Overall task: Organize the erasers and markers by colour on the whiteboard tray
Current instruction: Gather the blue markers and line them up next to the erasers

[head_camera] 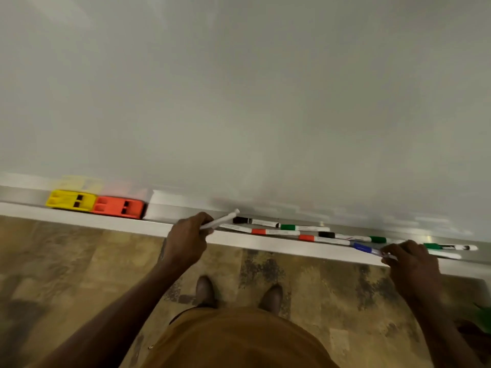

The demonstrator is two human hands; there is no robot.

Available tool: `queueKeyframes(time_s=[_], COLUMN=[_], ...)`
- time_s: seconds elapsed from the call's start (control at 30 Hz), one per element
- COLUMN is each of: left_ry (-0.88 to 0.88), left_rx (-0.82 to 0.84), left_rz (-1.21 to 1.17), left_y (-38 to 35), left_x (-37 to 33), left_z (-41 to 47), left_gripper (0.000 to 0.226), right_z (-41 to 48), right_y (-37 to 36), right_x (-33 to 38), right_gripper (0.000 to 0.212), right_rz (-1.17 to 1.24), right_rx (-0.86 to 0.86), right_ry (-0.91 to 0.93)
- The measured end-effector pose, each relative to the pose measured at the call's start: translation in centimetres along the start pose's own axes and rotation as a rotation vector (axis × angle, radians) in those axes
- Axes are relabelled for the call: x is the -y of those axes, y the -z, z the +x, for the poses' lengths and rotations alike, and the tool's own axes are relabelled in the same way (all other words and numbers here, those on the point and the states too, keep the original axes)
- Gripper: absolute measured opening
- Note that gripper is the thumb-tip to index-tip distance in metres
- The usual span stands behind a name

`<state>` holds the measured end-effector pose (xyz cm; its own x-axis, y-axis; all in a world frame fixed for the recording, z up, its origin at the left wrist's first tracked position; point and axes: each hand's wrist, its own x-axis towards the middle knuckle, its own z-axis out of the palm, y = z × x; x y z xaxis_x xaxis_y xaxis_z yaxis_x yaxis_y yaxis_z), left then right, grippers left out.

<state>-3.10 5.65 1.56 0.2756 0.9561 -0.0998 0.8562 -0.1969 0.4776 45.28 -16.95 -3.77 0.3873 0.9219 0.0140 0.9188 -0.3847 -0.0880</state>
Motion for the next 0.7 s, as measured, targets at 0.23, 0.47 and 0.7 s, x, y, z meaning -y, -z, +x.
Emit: queueKeyframes(time_s=[0.23,0.47,0.7], left_ry=[-0.12,-0.301,-0.356], left_rx=[-0.057,0.055,0.12], left_rz=[0.303,0.485,0.423], left_y=[3.0,3.0,2.5], left_x=[6.2,10.4,12.4], left_z=[2.6,4.0,4.4], left_gripper=[0.028,0.051,0.049], right_z=[-1.1,-0.5,0.2], right_y=[1.4,1.2,0.3], right_x=[5.3,16.3,27.1], right_gripper=[0.033,0.034,0.033], right_rz=[0.014,0.173,0.252], right_rx=[-0.082,-0.109,-0.06], right_ry=[-0.144,-0.011,0.131])
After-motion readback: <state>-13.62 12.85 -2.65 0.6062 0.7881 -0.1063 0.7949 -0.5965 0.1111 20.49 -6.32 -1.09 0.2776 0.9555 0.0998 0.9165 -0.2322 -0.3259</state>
